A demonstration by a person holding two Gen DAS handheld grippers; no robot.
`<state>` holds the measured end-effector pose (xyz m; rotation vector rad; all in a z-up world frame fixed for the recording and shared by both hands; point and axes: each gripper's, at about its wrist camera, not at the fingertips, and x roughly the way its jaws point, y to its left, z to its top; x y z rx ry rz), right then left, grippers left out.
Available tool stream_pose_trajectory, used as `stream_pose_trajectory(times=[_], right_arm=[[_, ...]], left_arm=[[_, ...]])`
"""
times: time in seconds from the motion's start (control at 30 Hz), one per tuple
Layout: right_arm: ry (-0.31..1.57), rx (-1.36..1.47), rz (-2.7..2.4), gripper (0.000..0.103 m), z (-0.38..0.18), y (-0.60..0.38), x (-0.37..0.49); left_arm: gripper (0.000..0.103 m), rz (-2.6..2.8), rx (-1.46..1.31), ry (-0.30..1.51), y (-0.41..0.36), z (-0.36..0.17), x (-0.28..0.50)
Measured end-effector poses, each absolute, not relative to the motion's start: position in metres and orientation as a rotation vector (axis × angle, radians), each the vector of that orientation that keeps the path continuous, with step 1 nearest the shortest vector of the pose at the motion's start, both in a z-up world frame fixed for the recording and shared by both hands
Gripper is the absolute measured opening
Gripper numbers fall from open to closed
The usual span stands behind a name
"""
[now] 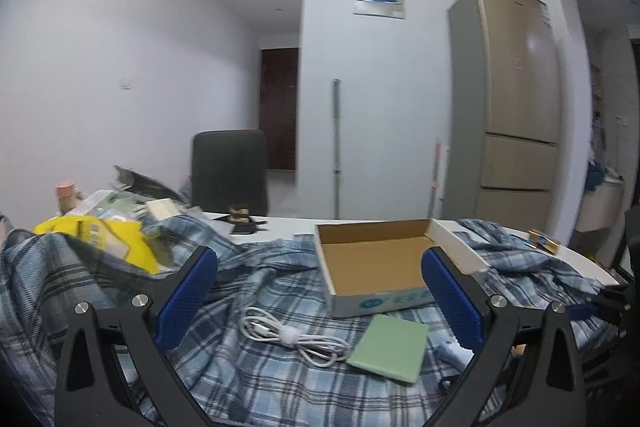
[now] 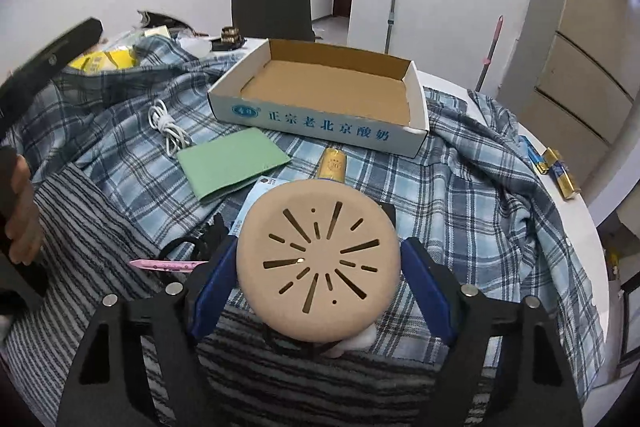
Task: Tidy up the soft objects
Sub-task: 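Lift the sponge with the right gripper while the left gripper grasps the black cable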
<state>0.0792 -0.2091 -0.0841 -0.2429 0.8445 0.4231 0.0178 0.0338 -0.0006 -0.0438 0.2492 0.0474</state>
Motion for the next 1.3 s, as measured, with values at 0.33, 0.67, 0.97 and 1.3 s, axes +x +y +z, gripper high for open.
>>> stream_pose_trajectory(times=[0.33,0.67,0.97,1.3], right_arm=[[0.746,-0.118,0.382,0.079,-0.056,-0.257,0.051],[0.745,-0.078,0.402,0.08,-0.064,-0.263,0.058],[0.745,-0.088,0.395,0.08,-0.074,-0.266,0.063],[0.693,-0.119,0.361,0.08,-0.058,-0.268,0.052]], left_arm=[[0.098,-0.367,0.251,0.518,-0.027,-0.024,0.029],[0.083,-0.531,0.318,0.916,-0.058,-0.072,0.068],[0.022,-0.62,0.327,0.93,-0.062,-0.075,0.069],[0.01,-0.543,0.282,0.776,-0.044,-0.039,0.044]])
